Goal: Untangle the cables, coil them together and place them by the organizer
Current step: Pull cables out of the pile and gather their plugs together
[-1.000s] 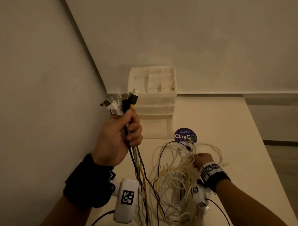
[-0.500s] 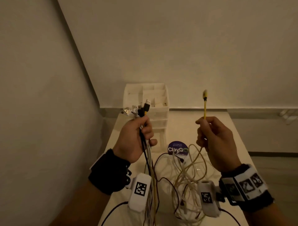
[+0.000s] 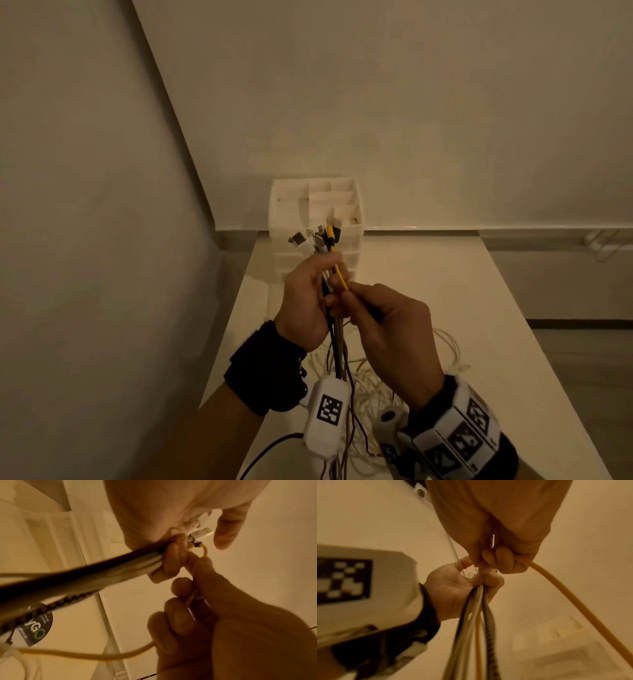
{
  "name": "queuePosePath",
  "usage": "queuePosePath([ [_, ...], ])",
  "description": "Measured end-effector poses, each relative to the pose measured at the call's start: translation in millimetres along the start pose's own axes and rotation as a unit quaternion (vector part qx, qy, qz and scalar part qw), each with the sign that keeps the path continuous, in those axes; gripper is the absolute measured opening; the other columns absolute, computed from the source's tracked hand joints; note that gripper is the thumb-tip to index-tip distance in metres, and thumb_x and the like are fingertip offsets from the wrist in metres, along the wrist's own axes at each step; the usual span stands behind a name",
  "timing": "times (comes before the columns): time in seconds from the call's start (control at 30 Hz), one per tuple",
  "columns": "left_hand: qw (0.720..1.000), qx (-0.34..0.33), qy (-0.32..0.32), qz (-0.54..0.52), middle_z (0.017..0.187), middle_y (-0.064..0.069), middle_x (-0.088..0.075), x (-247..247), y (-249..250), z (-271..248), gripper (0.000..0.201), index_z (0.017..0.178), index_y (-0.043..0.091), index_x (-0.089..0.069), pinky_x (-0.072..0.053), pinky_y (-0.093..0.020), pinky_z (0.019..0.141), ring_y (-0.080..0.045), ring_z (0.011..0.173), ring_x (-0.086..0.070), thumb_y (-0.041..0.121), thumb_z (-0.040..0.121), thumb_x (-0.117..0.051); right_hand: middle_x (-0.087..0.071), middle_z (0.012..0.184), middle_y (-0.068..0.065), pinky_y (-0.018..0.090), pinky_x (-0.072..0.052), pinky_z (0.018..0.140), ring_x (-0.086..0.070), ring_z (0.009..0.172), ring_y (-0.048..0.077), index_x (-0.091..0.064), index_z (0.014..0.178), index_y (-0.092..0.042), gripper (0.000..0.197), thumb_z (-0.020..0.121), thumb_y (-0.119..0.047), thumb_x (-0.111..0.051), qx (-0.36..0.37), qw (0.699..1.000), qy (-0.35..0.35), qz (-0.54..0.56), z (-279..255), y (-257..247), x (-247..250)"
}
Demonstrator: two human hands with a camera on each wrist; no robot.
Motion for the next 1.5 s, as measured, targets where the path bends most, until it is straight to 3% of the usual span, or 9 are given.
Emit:
queuePosePath([
  [0.2,0.979,-0.038,0.073,0.185,0.063,0.001,-0.037,-4,-6,-3,0.031,0.072,0.017,-0.042,-0.028,-0.016,0.037,-0.007,0.038,-0.029,0.032,0.098,-0.049,-0.052,0.060,-0.024,0.004,-0.037,0.058,-0.053,0.058,-0.009,-0.077,0.096,-0.028,0.018,0.089,-0.026,-0.060,0.071,0.990,-0.007,-0.120,-6,-1,4],
  [0.37,0.978,-0.068,0.059,0.187,0.068,-0.003,-0.052,-5,-4,-10,0.036,0.077,0.011,-0.048,-0.038,-0.023,0.043,-0.013,0.047,-0.043,0.039,0.098,-0.040,-0.062,0.063,-0.013,0.025,-0.049,0.056,-0.058,0.058,0.007,-0.070,0.114,-0.033,0.025,0.091,-0.022,-0.064,0.054,0.990,0.000,-0.134,-15,4,5],
  [0.53,0.974,-0.151,0.066,0.156,0.056,-0.004,-0.049,-4,12,-10,0.048,0.060,0.021,-0.057,-0.054,-0.042,0.064,-0.024,0.057,-0.058,0.033,0.102,-0.036,-0.064,0.063,-0.011,0.013,-0.046,0.061,-0.062,0.061,0.006,-0.051,0.133,-0.037,0.044,0.093,-0.021,-0.061,-0.004,0.999,-0.045,-0.027,-25,15,14],
  [0.7,0.976,-0.192,0.080,0.066,0.052,0.006,-0.029,9,52,-11,0.041,0.065,0.021,-0.041,-0.035,-0.023,0.041,-0.008,0.039,-0.027,0.038,0.102,-0.036,-0.062,0.060,-0.004,0.022,-0.045,0.057,-0.057,0.055,0.006,-0.068,0.096,-0.025,0.010,0.094,-0.024,-0.057,-0.105,0.983,-0.147,0.028,-45,76,25],
  [0.93,0.963,-0.246,0.054,0.101,0.051,0.007,-0.023,17,75,-23,0.040,0.066,0.020,-0.032,-0.015,-0.018,0.038,-0.006,0.037,-0.016,0.041,0.100,-0.039,-0.059,0.062,-0.014,0.026,-0.044,0.063,-0.052,0.058,0.001,-0.060,0.069,-0.025,0.031,0.099,-0.020,-0.051,-0.181,0.960,-0.214,-0.020,-75,136,19],
  [1.03,0.953,-0.218,0.035,0.207,0.048,0.004,-0.024,10,64,-29,0.037,0.062,0.019,-0.040,-0.018,-0.018,0.039,-0.010,0.035,-0.017,0.034,0.093,-0.054,-0.054,0.055,-0.014,0.025,-0.039,0.060,-0.046,0.053,0.000,-0.056,0.065,-0.019,0.034,0.099,-0.021,-0.050,-0.198,0.959,-0.200,-0.014,-67,129,23],
  [1.2,0.838,-0.126,-0.018,0.531,0.064,0.003,-0.068,0,0,-25,0.005,0.083,0.038,-0.074,-0.052,-0.033,0.055,-0.021,0.054,-0.060,0.033,0.084,-0.071,-0.044,0.055,-0.005,0.027,-0.034,0.056,-0.040,0.052,0.008,-0.057,0.063,-0.016,0.038,0.096,-0.035,-0.051,-0.153,0.974,-0.163,0.019,-33,90,46],
  [1.33,0.851,-0.100,0.006,0.515,0.055,0.006,-0.055,-5,-41,-13,0.016,0.078,0.019,-0.071,-0.040,-0.034,0.054,-0.018,0.051,-0.047,0.032,0.087,-0.069,-0.056,0.062,-0.002,0.023,-0.037,0.056,-0.045,0.052,0.005,-0.065,0.080,-0.001,0.033,0.094,-0.027,-0.051,-0.126,0.979,-0.142,0.077,-3,56,61],
  [1.5,0.854,-0.201,0.056,0.476,0.058,0.009,-0.063,-30,-36,-8,0.019,0.076,0.035,-0.067,-0.049,-0.028,0.060,-0.010,0.059,-0.061,0.024,0.091,-0.064,-0.049,0.059,0.004,0.033,-0.037,0.054,-0.043,0.053,0.018,-0.060,0.072,-0.011,0.036,0.098,-0.031,-0.047,-0.117,0.978,-0.123,0.122,9,44,73],
])
Point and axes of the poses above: each hand's wrist, its own z-axis towards the middle knuckle, its own x-axis out of the back of the hand, y = z × x, the point moved 1 cm from there along z, towards the middle knuckle
